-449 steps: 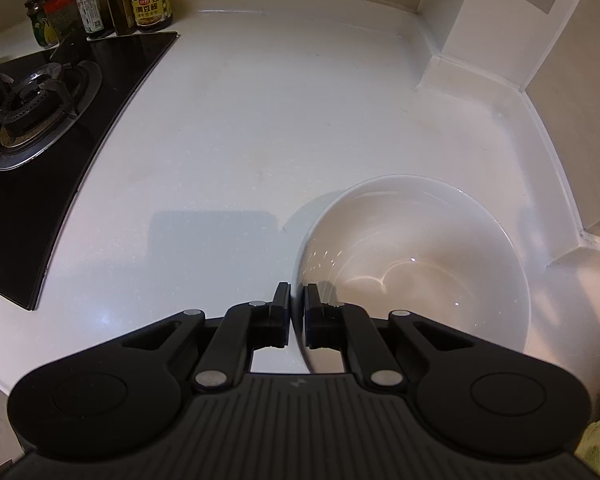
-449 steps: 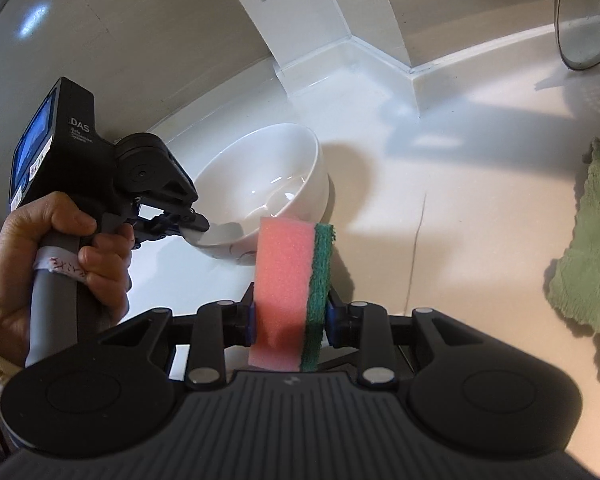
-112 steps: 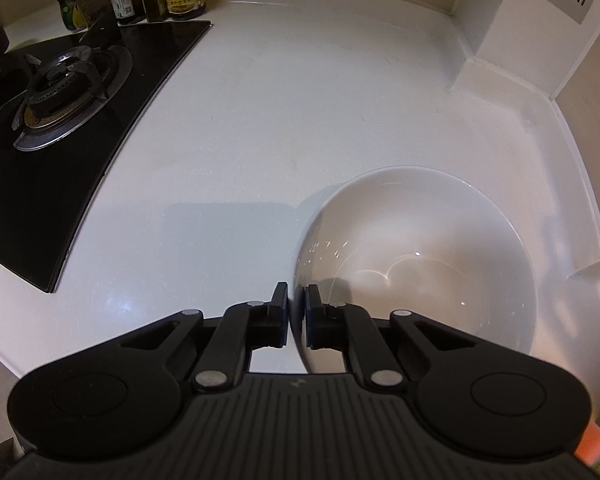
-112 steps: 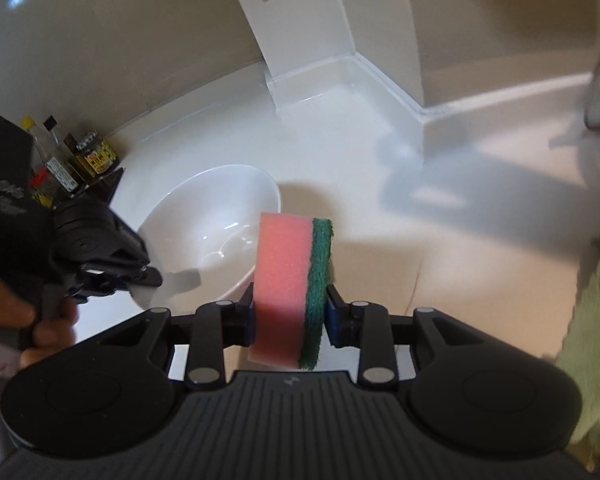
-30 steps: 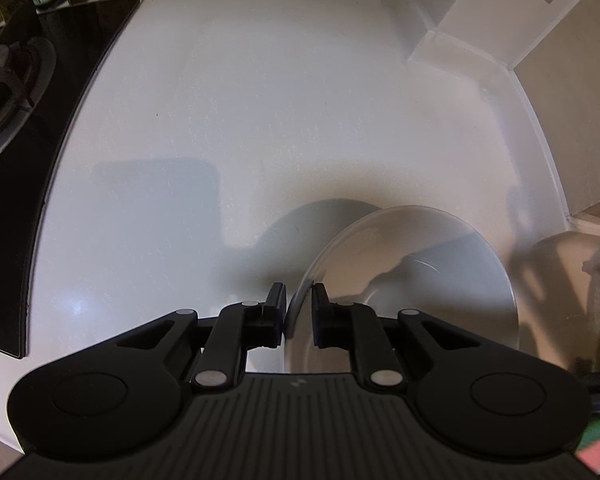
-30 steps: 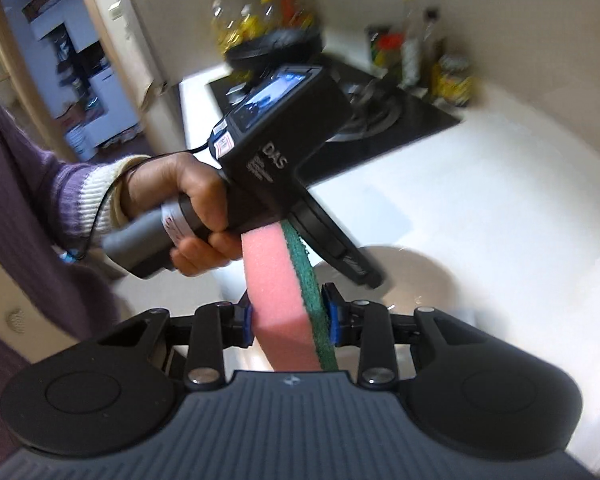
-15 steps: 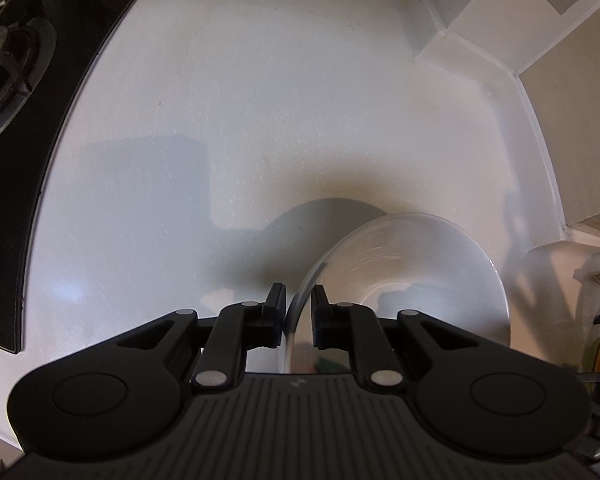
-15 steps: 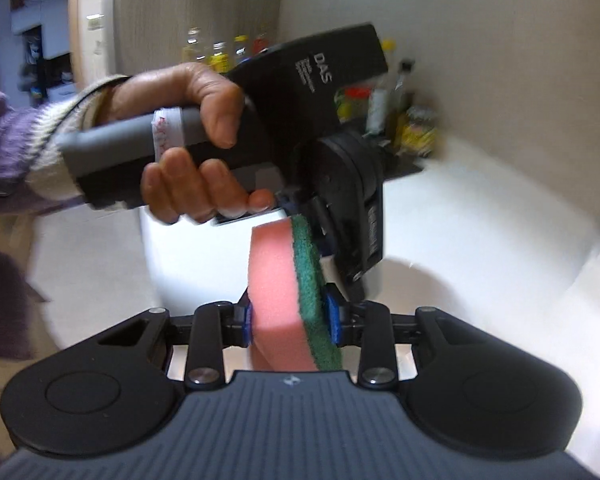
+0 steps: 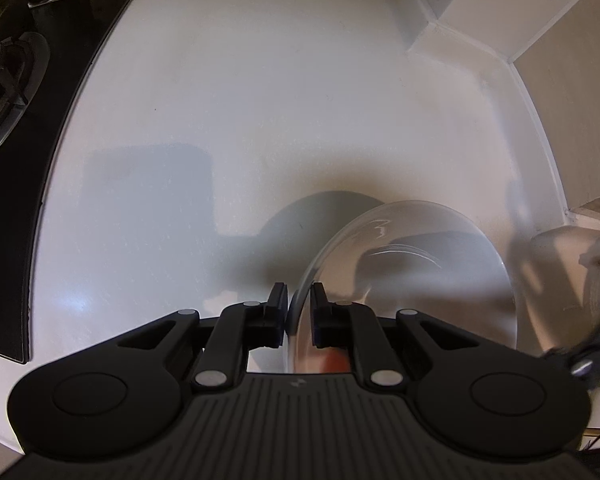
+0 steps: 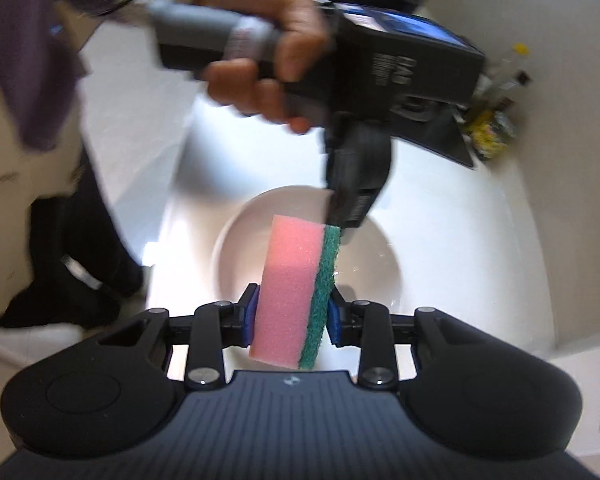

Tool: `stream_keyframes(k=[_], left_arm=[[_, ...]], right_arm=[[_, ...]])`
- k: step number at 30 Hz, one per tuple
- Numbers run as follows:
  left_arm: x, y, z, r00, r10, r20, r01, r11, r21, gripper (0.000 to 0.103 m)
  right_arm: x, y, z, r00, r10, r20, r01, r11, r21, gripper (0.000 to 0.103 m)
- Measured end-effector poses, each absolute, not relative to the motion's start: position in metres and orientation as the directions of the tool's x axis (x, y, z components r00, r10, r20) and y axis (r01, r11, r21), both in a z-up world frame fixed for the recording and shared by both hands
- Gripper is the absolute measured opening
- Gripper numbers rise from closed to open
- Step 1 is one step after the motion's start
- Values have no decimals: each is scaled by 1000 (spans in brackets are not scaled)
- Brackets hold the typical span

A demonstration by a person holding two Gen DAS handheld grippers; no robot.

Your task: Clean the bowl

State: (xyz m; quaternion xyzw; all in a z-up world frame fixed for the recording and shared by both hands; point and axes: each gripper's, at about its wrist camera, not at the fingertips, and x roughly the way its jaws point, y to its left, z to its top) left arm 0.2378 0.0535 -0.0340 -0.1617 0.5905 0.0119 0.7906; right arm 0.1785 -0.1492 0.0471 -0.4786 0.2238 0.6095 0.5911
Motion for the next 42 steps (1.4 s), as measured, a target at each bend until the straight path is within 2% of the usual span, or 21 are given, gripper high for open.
stream_keyframes(k=[7,13,15,18,20,25,30,31,36,39,42], left_arm=[[243,48,-37,305,-157,-939,-195,955,-223,12],[245,48,-38,304,-156,-940,-175,961,-216,13],[244,46,-39,304,-144,-942,-160,967,-200,13],[243,42,-39,303,-132,-944,-145,972,-183,13],[244,39,-39,303,-126,-944,-137,975,-174,12],[244,35,-39,306,-112,-945,-117,981,-154,12],[243,35,-39,311,-113,-944,-119,981,-156,11],[243,35,-38,314,-113,-943,-122,980,-158,11],[242,32,-38,327,-94,-940,-128,981,-143,13],[243,30,-38,330,-92,-939,-134,980,-144,14],[243,29,-38,331,-91,-939,-136,980,-143,16]], right_arm=[[177,-116,30,118,522,-845,-950,-190,-249,29],[155,-111,32,96,338,-936,-811,-519,-270,29],[149,-110,34,142,226,-964,-726,-638,-257,28],[145,-114,39,217,147,-965,-625,-738,-253,28],[143,-115,40,293,159,-943,-562,-769,-305,28],[154,-133,26,446,329,-832,-351,-791,-501,28],[146,-144,-10,506,302,-808,-214,-863,-457,27],[146,-145,-14,513,290,-808,-216,-867,-448,28],[150,-132,4,452,139,-881,-476,-798,-370,27],[157,-110,30,275,62,-959,-716,-653,-247,28],[173,-98,43,136,73,-988,-846,-511,-154,27]])
